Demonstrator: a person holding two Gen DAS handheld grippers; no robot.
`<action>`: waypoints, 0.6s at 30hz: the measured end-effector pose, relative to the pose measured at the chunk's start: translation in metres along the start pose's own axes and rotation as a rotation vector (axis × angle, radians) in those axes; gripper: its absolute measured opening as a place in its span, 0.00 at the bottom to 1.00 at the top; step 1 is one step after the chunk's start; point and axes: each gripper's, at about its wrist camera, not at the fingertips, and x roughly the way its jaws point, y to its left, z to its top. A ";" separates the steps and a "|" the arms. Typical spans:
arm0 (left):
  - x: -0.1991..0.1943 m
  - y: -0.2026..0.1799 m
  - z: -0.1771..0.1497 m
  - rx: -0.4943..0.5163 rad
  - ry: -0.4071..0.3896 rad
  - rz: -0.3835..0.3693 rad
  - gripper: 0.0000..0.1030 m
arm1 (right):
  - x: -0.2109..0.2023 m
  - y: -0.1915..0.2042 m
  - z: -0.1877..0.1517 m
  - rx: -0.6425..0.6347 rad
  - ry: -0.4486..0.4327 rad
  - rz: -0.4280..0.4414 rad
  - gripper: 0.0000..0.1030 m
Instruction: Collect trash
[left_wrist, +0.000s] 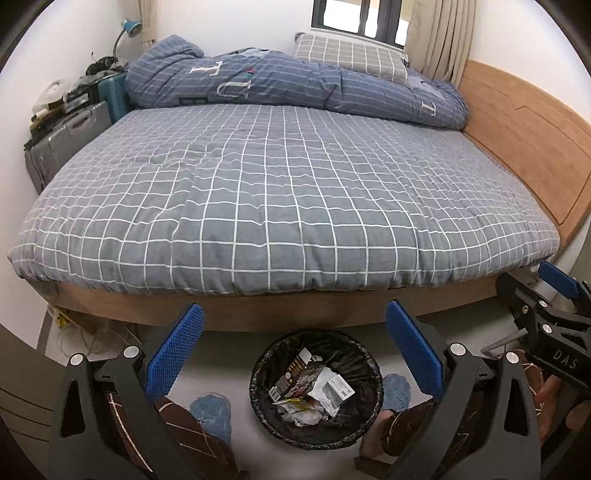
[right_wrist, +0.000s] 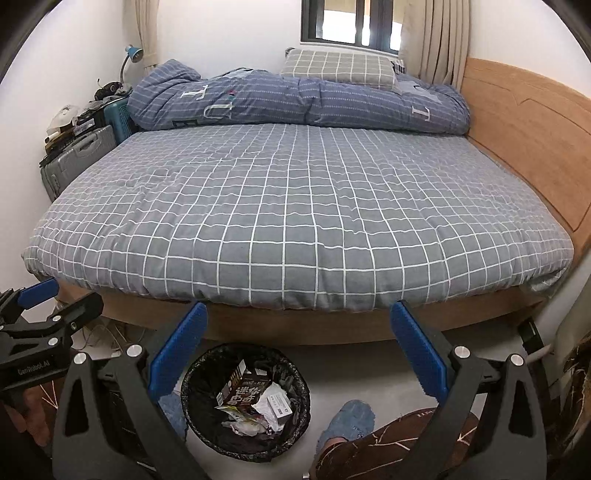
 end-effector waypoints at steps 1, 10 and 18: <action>0.000 0.000 0.000 -0.003 0.000 -0.001 0.94 | 0.001 0.000 0.000 0.001 0.001 0.000 0.93; 0.006 -0.002 0.003 -0.003 0.009 -0.012 0.94 | 0.004 -0.002 0.001 0.007 0.007 0.000 0.93; 0.008 -0.001 0.005 -0.005 0.008 -0.013 0.94 | 0.005 -0.001 0.002 0.003 0.007 -0.001 0.93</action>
